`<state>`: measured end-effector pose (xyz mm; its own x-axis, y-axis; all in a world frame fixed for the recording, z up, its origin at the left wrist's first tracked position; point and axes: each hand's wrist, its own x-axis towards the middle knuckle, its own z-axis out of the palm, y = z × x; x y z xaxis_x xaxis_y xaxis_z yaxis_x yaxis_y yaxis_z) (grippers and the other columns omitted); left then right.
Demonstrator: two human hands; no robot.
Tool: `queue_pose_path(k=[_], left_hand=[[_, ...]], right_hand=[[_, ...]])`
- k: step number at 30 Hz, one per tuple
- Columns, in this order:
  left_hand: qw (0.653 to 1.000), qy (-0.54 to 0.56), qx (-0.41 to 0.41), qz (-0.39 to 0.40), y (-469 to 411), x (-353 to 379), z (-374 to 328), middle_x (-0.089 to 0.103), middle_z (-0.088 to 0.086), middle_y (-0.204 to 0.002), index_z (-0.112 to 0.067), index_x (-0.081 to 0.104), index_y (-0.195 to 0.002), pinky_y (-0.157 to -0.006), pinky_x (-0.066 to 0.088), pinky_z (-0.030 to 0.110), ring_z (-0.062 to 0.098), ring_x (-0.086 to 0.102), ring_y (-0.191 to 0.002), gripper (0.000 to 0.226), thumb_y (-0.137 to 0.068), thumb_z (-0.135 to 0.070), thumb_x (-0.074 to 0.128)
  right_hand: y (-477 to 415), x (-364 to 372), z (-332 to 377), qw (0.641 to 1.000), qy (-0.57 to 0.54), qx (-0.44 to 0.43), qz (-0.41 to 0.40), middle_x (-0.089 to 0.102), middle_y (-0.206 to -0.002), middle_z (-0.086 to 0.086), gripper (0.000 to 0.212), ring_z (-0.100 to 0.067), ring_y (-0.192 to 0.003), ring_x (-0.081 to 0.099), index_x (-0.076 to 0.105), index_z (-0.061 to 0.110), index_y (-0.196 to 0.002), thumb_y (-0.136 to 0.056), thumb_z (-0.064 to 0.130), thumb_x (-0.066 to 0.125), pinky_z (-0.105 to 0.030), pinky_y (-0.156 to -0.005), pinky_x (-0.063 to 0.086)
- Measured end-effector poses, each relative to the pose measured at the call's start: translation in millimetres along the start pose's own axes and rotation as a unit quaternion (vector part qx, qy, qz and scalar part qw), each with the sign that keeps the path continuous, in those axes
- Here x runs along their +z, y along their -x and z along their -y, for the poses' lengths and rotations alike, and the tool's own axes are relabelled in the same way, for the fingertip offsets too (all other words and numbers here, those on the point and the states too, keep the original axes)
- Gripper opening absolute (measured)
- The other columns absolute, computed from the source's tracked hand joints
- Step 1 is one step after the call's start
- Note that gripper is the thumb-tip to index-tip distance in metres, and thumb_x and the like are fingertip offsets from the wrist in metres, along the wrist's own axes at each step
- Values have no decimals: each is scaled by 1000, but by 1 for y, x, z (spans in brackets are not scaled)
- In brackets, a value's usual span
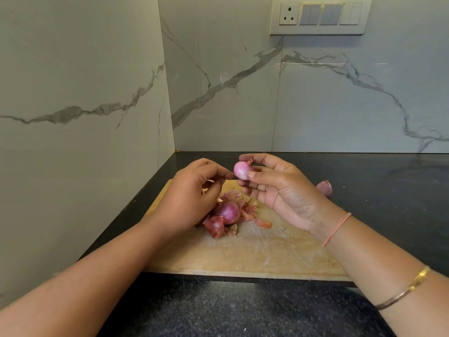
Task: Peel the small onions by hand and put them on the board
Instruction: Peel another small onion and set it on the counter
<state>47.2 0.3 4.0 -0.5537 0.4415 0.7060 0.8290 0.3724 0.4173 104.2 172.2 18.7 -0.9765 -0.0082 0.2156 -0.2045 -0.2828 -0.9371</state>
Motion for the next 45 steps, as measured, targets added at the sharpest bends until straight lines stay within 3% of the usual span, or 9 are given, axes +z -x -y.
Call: queue_pose_path(k=[5, 11, 15, 18, 23, 27, 35, 45], left_hand=[[999, 22, -26, -6, 1, -2, -3, 62, -20, -92, -25, 68, -100, -78, 50, 14, -4, 59, -92, 14, -90, -22, 59], [995, 88, -42, -25, 2, -1, -10, 67, -16, -92, -24, 67, -99, -73, 49, 11, -1, 64, -86, 13, -88, -19, 63], [983, 150, -99, -37, 2, 0, -11, 70, -10, -80, -24, 69, -88, -69, 53, 18, 3, 65, -74, 9, -86, -15, 66], [971, 188, -143, -36, 1, 2, -9, 71, -3, -80, -20, 70, -85, -73, 56, 29, 14, 67, -76, 7, -83, -13, 68], [960, 229, -161, -30, 0, 1, -9, 70, 0, -84, -20, 67, -86, -78, 56, 30, 15, 66, -79, 13, -81, -9, 69], [957, 240, -160, -29, -1, 1, -10, 66, -3, -83, -20, 63, -87, -75, 55, 24, 8, 63, -78, 19, -81, -4, 70], [956, 241, -164, -28, -1, 0, -14, 67, -2, -81, -18, 65, -85, -73, 55, 21, 7, 62, -74, 16, -80, -3, 69], [978, 145, -145, -44, 0, 2, -14, 66, -9, -79, -26, 63, -81, -72, 56, 21, 3, 63, -73, 21, -80, -6, 67]], right_hand=[[1, 0, 0, 999, 52, -15, 8, 66, -93, -6, 29, -13, -79, 60, 66, 12, -108, -83, -2, 63, -23, -70, 52], [1, 1, -3, 997, 74, -20, 2, 68, -106, -15, 42, -17, -91, 62, 56, 12, -116, -79, -6, 66, -23, -70, 51], [0, -1, -5, 993, 111, -31, -2, 71, -103, -14, 36, -21, -95, 66, 59, 8, -109, -78, -8, 67, -27, -81, 54], [1, -1, -6, 990, 139, -38, 1, 71, -103, -16, 37, -27, -102, 66, 60, 8, -108, -77, -9, 67, -35, -92, 52], [2, 1, -6, 983, 169, -64, 5, 73, -97, -8, 36, -15, -88, 68, 62, 9, -105, -76, -12, 67, -26, -79, 55], [2, 1, -6, 982, 173, -72, 8, 74, -94, -4, 36, -13, -86, 68, 64, 11, -103, -76, -13, 67, -24, -76, 54], [2, 1, -6, 981, 178, -70, 12, 73, -100, -8, 35, -16, -96, 68, 64, 14, -105, -79, -9, 66, -28, -86, 53], [4, 3, -6, 973, 218, -81, 2, 75, -96, -3, 36, -12, -90, 70, 65, 14, -105, -76, -7, 71, -23, -80, 54]])
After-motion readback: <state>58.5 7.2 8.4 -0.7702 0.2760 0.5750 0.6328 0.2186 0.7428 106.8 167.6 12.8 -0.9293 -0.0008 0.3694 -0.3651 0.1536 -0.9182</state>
